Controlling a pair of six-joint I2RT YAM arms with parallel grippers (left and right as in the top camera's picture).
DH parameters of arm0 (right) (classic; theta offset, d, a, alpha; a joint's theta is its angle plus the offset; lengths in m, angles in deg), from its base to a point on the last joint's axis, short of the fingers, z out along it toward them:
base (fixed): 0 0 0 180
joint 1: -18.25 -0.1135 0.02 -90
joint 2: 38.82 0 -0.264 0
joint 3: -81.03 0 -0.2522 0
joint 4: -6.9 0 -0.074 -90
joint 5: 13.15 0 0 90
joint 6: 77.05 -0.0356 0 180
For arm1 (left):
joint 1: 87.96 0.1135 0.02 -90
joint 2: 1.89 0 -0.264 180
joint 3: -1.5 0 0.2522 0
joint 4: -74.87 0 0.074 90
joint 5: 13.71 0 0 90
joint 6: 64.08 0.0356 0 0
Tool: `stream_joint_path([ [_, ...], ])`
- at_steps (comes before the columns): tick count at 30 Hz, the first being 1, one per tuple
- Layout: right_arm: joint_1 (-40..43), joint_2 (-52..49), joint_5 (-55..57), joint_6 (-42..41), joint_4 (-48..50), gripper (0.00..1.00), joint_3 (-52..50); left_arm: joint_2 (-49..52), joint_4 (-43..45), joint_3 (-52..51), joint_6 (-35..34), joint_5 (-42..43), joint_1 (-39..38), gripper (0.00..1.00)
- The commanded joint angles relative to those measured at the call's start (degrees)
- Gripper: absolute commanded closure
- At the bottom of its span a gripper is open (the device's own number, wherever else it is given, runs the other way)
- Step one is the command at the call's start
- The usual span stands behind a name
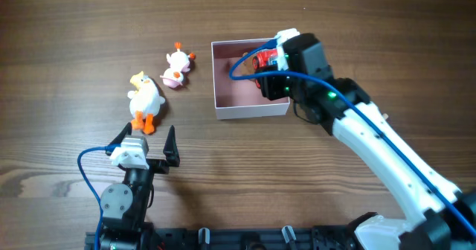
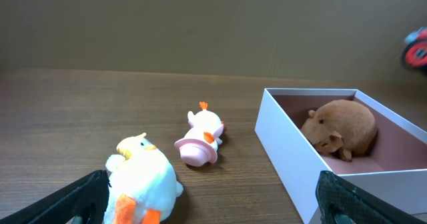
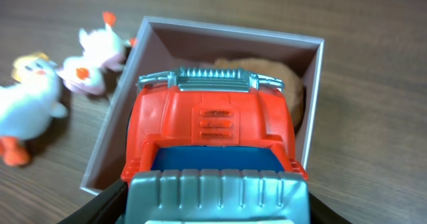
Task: Pack container
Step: 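Carry the red truck into the box beside the hamster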
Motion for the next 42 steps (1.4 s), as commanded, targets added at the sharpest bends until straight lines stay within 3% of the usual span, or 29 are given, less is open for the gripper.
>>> stream_joint_path([
  [1, -0.33, -4.04, 2.73, -0.28, 0.76, 0.6, 1.62, -0.42, 0.17, -0.33, 0.87, 0.87, 0.24, 0.0],
  [7, -0.33, -8.55, 3.63, 1.2, 1.14, 0.6, 1.62, -0.42, 0.17, -0.33, 0.87, 0.87, 0.24, 0.0],
  [27, -0.33, -8.87, 3.08, -0.7, -8.22, 0.6, 1.49, -0.42, 0.17, -0.33, 0.87, 0.9, 0.24, 0.0],
  [42, -0.33, -8.87, 1.11, -2.49, -3.58, 0.61, 2.95, -0.42, 0.17, -0.33, 0.87, 0.87, 0.24, 0.0],
])
